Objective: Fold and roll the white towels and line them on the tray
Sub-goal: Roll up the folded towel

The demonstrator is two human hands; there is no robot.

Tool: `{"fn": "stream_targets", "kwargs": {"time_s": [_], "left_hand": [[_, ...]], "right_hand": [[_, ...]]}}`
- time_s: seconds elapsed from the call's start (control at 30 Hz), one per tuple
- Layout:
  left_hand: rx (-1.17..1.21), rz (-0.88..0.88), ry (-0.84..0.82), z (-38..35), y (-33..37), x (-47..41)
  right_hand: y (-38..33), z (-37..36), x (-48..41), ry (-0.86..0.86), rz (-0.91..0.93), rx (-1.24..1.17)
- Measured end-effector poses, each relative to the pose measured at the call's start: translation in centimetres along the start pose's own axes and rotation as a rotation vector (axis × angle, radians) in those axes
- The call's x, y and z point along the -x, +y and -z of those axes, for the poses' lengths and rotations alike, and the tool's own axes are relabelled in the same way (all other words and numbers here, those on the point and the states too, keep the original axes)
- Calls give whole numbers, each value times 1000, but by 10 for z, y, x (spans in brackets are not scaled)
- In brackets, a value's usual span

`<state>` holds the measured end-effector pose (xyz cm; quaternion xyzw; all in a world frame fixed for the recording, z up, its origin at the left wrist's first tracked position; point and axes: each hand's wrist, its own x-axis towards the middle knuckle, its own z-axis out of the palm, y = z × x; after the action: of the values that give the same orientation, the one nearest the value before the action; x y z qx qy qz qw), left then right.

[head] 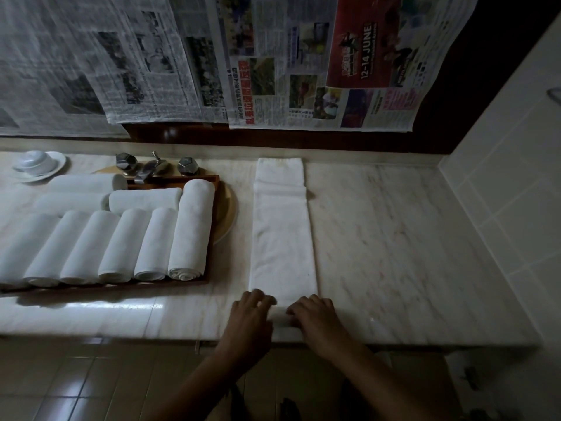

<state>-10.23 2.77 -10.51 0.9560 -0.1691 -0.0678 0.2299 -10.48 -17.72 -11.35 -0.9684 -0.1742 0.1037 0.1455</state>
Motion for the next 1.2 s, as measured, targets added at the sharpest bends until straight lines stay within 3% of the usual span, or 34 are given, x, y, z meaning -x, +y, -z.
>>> {"fn": "stream_targets", "kwargs": {"time_s": [0.17, 0.3, 0.43, 0.57, 0.7, 0.8, 0.9, 1.0, 1.13, 1.2], "left_hand": [[-114, -151, -17, -30, 9, 3], [-49, -181, -12, -28, -8, 3], [-37, -156, -27, -22, -28, -3], [-43, -20, -142, -30, -51, -17], [88, 103, -119, -27, -49, -24], [273, 222, -44, -14, -34, -25], [334, 258, -5, -10, -32, -26], [278, 286, 30, -12, -31, -26], [-104, 65, 121, -26, -22, -10], [-135, -73, 156, -35, -6, 1]], "right_hand": [[-2, 16, -15, -131, -88, 9], [6, 24, -18, -203, -179, -208], [16, 24, -10, -130, -305, -556], [31, 16, -1, 14, -379, -666], [29, 6, 7, 233, -376, -500], [4, -9, 18, 434, -131, -150], [-18, -40, 32, 522, 46, 50], [-18, -63, 36, 514, 39, 121], [-9, -66, 36, 425, 60, 156], [-3, -66, 33, 391, 69, 159]]}}
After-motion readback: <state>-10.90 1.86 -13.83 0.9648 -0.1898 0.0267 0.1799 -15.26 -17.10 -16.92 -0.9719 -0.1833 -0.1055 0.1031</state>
